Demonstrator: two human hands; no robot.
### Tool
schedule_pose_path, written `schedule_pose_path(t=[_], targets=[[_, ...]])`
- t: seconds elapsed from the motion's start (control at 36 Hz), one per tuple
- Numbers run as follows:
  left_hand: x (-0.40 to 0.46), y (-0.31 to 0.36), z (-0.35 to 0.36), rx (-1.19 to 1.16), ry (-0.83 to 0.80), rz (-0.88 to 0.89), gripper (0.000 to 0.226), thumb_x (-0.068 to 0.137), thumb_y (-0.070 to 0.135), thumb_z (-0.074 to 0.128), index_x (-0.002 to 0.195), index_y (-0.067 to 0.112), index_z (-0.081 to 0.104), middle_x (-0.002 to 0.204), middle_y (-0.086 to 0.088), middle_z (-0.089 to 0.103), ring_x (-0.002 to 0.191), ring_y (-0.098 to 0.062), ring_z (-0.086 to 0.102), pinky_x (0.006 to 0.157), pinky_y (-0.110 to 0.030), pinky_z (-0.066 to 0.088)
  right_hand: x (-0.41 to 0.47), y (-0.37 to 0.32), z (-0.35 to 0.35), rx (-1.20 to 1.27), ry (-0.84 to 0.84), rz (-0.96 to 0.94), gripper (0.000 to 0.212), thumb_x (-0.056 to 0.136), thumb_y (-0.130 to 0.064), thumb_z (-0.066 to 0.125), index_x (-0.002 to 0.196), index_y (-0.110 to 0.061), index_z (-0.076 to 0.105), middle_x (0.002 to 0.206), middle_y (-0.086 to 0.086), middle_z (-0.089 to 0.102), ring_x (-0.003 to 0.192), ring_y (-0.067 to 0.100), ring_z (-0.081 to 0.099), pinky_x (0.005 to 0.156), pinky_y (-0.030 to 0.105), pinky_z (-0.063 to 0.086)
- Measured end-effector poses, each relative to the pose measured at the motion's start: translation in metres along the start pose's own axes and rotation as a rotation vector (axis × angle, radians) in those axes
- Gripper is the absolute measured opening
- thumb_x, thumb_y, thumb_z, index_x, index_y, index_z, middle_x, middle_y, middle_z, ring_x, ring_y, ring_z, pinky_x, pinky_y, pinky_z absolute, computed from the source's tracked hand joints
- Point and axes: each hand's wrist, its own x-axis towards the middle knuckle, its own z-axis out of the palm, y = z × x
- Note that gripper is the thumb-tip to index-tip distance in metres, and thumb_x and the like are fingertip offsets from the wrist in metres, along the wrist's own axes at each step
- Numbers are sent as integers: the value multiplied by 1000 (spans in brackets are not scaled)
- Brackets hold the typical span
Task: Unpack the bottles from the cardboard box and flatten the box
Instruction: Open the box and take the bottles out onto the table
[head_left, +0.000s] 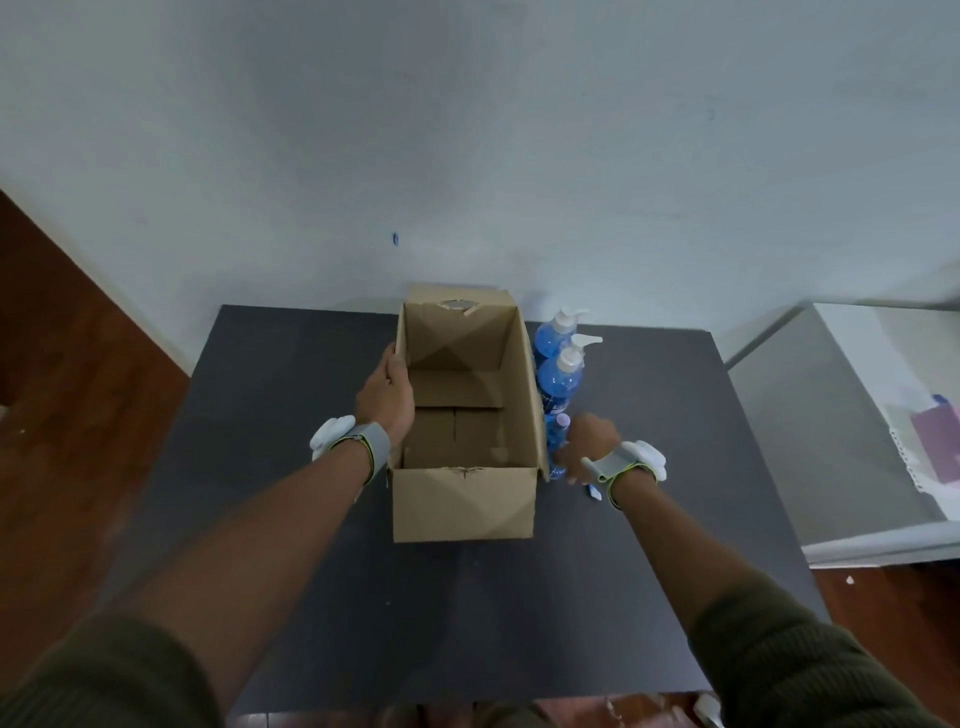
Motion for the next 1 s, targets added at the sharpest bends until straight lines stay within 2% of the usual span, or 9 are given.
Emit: schedule_pose_path(t=[0.08,0.22,0.31,0.39,0.5,0.58,0.72,0.83,1.0], targets=[[2,-2,1,3,2,14,49,109,41,19,156,35,33,154,-4,45,133,-33,48,96,-33,37,4,0,4,57,-19,17,17,76,-13,68,65,-15,55,63,7,71,53,23,71,51,28,57],[3,-2,1,-6,-2,19,50,109,42,18,156,35,32,154,-3,45,135,-32,47,97,-34,36,11,2,9,224,-71,63,16,80,-6,65,69,-9,54,58,13,70,62,35,74,63,41,61],[2,-2,1,-9,-1,26,49,109,41,18,155,35,33,151,-3,47,130,-31,51,87,-29,33,4,-4,2,205,-62,94,11,82,-10,69,77,-4,62,69,16,74,61,28,74,58,35,62],[0,-1,0,-17,-26,23,49,109,42,19,155,36,33,153,-3,46,133,-31,48,94,-33,36,-4,-7,-4,154,-45,102,18,79,-20,68,68,-7,62,62,12,73,55,26,72,52,28,58],[3,-1,-9,-110,-117,21,51,109,43,22,158,32,26,161,0,33,146,-27,32,114,-40,27,-14,-14,-12,56,304,-43,16,75,-31,54,76,-17,58,67,0,65,64,26,66,52,26,44],[2,-6,-23,-212,-159,8,61,106,53,27,161,31,15,165,6,21,151,-21,20,118,-41,19,-26,-27,-17,265,332,-207,15,91,-28,55,101,-17,57,86,2,67,75,24,62,68,31,47],[-14,-27,-45,-227,-206,-4,57,104,57,32,151,25,32,137,9,45,121,-17,46,98,-37,34,-36,-36,-3,289,254,-253,31,97,-36,55,117,-13,47,100,4,63,89,23,62,78,34,50],[-23,-57,-53,-255,-211,-152,77,93,64,55,155,27,28,147,-3,44,128,-27,47,107,-51,42,-37,-33,16,252,192,-209,38,93,-32,60,122,-14,44,106,6,62,95,28,65,82,42,55],[-38,-69,-54,-491,-273,-301,66,80,62,72,133,30,50,132,-3,54,116,-27,54,88,-48,57,-47,-32,33,267,252,-256,26,93,-25,55,117,-20,46,108,11,61,81,25,64,70,36,53]])
